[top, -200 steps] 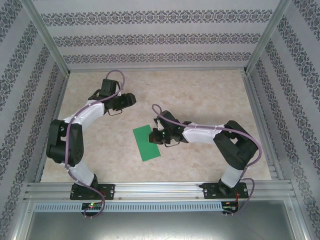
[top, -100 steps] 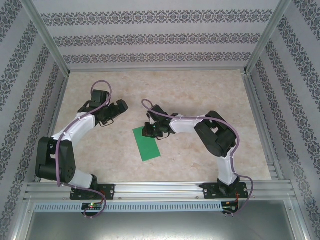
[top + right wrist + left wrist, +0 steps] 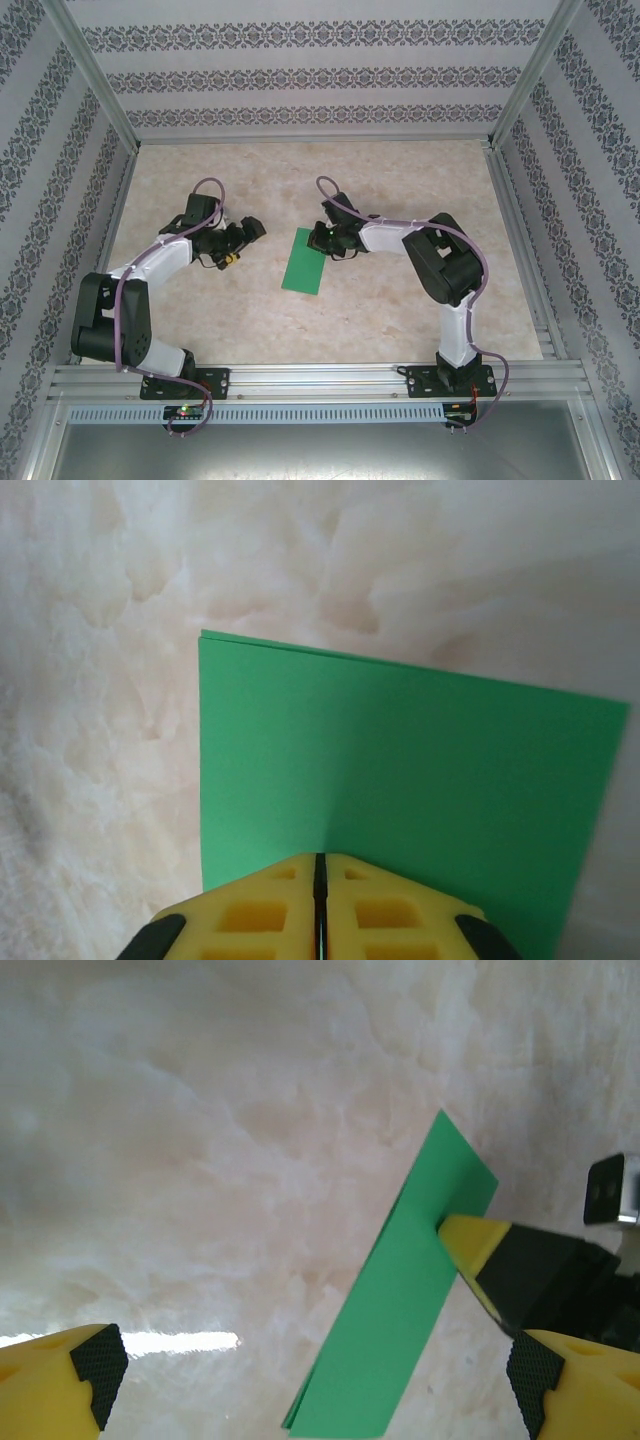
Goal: Fold a paper plane with a square sheet of paper (pick it up from the middle)
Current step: First fold in half a square sheet of paper at the center of the table.
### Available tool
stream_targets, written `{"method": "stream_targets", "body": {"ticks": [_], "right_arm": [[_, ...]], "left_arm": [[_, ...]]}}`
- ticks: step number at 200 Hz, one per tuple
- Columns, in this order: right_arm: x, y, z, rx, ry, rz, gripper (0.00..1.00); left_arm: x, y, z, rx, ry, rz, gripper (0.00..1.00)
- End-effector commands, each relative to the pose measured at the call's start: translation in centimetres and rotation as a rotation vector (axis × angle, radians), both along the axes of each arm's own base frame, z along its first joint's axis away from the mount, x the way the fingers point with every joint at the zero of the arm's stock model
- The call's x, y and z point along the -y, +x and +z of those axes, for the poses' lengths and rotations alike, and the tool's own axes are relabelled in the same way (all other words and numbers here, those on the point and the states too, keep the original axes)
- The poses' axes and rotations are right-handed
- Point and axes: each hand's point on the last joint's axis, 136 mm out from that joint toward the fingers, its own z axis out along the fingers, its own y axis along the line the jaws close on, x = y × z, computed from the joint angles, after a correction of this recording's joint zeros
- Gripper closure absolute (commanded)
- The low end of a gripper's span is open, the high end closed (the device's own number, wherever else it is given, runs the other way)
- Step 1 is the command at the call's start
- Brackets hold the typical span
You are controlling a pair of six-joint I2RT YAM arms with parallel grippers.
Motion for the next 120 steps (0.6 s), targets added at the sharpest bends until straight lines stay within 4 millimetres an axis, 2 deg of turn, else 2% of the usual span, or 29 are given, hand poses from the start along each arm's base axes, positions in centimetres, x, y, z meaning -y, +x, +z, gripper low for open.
{"method": "stream_targets", "body": {"ticks": [1,25,61,76,120], "right_arm": [[-0.3,0.0,3.7,0.081,0.033,0.038,0.87],[0.4,-0.4,4.0,0.076,0.000,0.051,0.82],[0.9,-1.1,2.0,-0.003,-0.047,0.050,0.82],[0.6,-1.5,1.9,-0.023,-0.036,0.061,0.82],[0.3,-4.6,2.6,-0.079,-0.012,0.101,0.80]], "left_arm": [[2.3,-1.8,-0.7,-0.052,-0.079,-0.075,0.01],[3.9,-3.2,-1.4,-0.081,-0.099,-0.118,0.01],[5.6,-4.5,-2.2,-0.117,-0.102,-0.157,0.07],[6.6,-5.0,-2.4,-0.132,-0.104,-0.186,0.10],[7.8,-5.8,-2.9,-0.167,-0.098,-0.225,0.22]]}}
